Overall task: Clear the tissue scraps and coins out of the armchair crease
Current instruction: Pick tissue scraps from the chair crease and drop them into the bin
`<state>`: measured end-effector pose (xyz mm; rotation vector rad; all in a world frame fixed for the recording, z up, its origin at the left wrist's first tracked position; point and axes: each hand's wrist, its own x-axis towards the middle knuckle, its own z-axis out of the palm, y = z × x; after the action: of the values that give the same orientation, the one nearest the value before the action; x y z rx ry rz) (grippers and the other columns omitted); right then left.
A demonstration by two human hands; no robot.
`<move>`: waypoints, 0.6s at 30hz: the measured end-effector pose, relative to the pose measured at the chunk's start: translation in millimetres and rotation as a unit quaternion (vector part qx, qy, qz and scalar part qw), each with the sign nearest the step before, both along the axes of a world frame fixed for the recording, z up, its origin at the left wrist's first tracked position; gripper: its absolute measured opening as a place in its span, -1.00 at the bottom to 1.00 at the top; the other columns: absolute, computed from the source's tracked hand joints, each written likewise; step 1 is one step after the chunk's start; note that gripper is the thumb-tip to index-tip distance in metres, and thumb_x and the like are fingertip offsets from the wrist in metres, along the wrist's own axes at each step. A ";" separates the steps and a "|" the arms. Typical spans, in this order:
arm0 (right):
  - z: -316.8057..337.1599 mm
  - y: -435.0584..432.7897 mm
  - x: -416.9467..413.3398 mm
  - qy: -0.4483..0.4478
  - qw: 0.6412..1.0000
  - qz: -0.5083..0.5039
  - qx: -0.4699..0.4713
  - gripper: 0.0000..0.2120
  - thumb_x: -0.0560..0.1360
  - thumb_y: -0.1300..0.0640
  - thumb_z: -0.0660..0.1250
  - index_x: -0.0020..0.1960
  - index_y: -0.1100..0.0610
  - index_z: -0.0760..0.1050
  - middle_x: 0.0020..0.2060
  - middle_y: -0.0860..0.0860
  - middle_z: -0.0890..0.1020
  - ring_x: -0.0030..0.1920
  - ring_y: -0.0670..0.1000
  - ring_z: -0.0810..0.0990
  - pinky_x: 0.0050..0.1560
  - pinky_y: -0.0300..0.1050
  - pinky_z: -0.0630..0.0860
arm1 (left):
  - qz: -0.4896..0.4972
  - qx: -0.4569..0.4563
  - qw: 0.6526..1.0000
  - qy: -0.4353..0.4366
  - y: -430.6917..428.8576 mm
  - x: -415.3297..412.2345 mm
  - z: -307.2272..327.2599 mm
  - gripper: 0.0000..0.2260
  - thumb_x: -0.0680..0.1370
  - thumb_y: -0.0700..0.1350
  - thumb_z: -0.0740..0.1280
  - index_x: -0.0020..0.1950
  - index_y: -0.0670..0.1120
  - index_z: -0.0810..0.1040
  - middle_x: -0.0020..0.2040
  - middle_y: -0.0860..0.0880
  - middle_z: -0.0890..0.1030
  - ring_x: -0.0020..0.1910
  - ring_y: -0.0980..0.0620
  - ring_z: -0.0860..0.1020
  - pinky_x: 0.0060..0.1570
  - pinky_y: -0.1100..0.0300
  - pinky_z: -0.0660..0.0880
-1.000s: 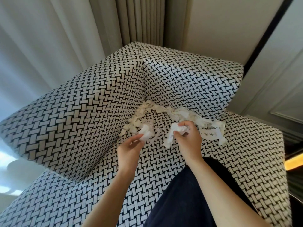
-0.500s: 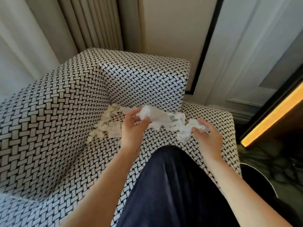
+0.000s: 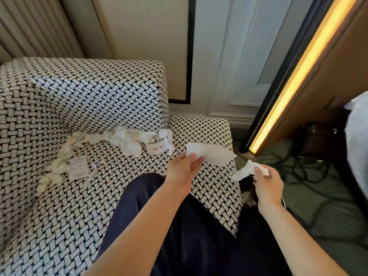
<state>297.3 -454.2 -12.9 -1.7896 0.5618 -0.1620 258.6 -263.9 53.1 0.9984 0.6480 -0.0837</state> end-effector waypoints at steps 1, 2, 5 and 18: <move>-2.5 -6.9 2.7 0.002 1.000 -0.009 0.004 -0.90 0.53 0.11 0.27 0.02 0.08 0.49 -0.03 0.07 0.57 0.03 0.13 0.56 0.15 0.16 0.49 | -0.004 0.003 1.000 0.008 -9.3 3.8 -4.7 -0.65 0.61 -0.34 0.14 0.40 -0.35 0.25 0.15 -0.21 0.56 0.03 -0.02 0.60 0.06 0.22 0.54; -3.5 -13.7 4.8 0.003 1.000 -0.017 0.009 -0.90 0.52 0.10 0.28 0.01 0.07 0.49 -0.03 0.07 0.58 0.02 0.14 0.57 0.14 0.18 0.50 | -0.003 -0.001 1.000 0.018 -18.6 6.6 -7.7 -0.66 0.62 -0.32 0.13 0.39 -0.37 0.27 0.22 -0.26 0.52 0.09 -0.09 0.58 0.08 0.19 0.52; -3.6 -34.4 12.0 0.010 0.997 -0.032 0.063 -0.83 0.52 0.14 0.27 0.08 0.16 0.53 -0.07 0.06 0.59 -0.11 0.00 0.58 0.01 -0.04 0.55 | 0.004 -0.025 0.998 0.060 -40.6 16.2 -14.9 -0.63 0.62 -0.30 0.15 0.43 -0.31 0.24 0.21 -0.27 0.52 0.10 -0.11 0.58 0.16 0.09 0.48; 29.0 -127.0 25.6 0.062 0.992 0.036 0.100 -0.86 0.51 0.27 0.29 0.05 0.19 0.54 -0.04 0.11 0.62 -0.05 0.01 0.62 -0.06 -0.21 0.53 | -0.160 0.059 0.975 0.142 -128.7 67.0 -30.9 -0.63 0.60 -0.21 0.22 0.39 -0.22 0.33 -0.01 -0.09 0.52 0.00 -0.01 0.55 0.17 0.07 0.43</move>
<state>322.9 -581.2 16.1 -1.6282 0.5801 0.0551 325.6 -392.6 22.2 1.2114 0.7529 -0.4839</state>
